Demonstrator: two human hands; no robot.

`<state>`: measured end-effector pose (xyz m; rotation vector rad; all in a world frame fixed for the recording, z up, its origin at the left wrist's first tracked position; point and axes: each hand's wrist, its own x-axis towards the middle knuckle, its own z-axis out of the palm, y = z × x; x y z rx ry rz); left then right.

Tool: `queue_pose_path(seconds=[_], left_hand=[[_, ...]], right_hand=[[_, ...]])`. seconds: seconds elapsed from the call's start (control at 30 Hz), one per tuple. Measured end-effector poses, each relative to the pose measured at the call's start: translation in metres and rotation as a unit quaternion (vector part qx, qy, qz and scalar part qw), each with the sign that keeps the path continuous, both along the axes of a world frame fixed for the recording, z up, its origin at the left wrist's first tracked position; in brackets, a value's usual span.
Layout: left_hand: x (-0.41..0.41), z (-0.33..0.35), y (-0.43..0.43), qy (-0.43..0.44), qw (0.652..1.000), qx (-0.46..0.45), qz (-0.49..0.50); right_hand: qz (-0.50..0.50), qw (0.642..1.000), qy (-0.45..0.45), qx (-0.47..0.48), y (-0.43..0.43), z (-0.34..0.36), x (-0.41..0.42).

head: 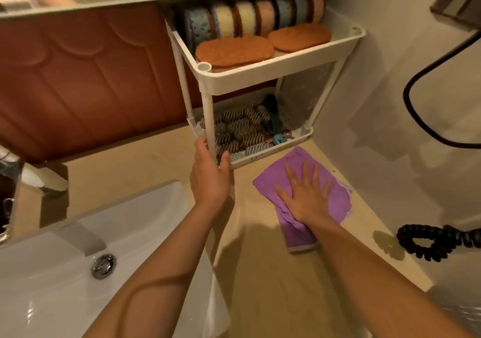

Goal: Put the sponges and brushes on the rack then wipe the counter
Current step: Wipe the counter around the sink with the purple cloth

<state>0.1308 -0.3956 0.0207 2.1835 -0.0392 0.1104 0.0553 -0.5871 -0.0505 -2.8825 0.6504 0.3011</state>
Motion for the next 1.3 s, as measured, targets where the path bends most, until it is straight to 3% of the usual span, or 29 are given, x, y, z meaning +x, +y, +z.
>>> queue_pose_path(seconds=[0.17,0.33,0.9,0.97,1.1,1.2,1.3], left_hand=[[0.018,0.008,0.01,-0.014,0.983,0.182,-0.003],[0.028,0.012,0.021,-0.019,0.961,0.27,-0.064],[0.045,0.009,0.031,-0.021,0.956,0.265,-0.123],[0.047,0.009,0.032,0.008,0.967,0.216,-0.136],[0.042,0.014,0.033,0.116,0.978,0.058,-0.166],[0.023,0.01,0.048,0.146,0.978,0.042,-0.143],[0.002,-0.003,0.071,0.143,0.982,0.045,-0.111]], right_hand=[[-0.143,0.99,0.007,0.011,-0.009,0.005,0.031],[-0.15,0.988,0.026,0.028,0.007,0.007,0.05],[0.092,0.995,-0.038,-0.019,0.143,0.001,0.025],[0.132,0.988,-0.061,-0.05,0.162,0.007,0.019],[0.266,0.963,0.022,-0.04,0.194,0.017,0.009],[0.335,0.94,0.001,-0.059,0.198,0.014,0.006],[0.345,0.938,-0.045,0.0,0.185,0.004,-0.001]])
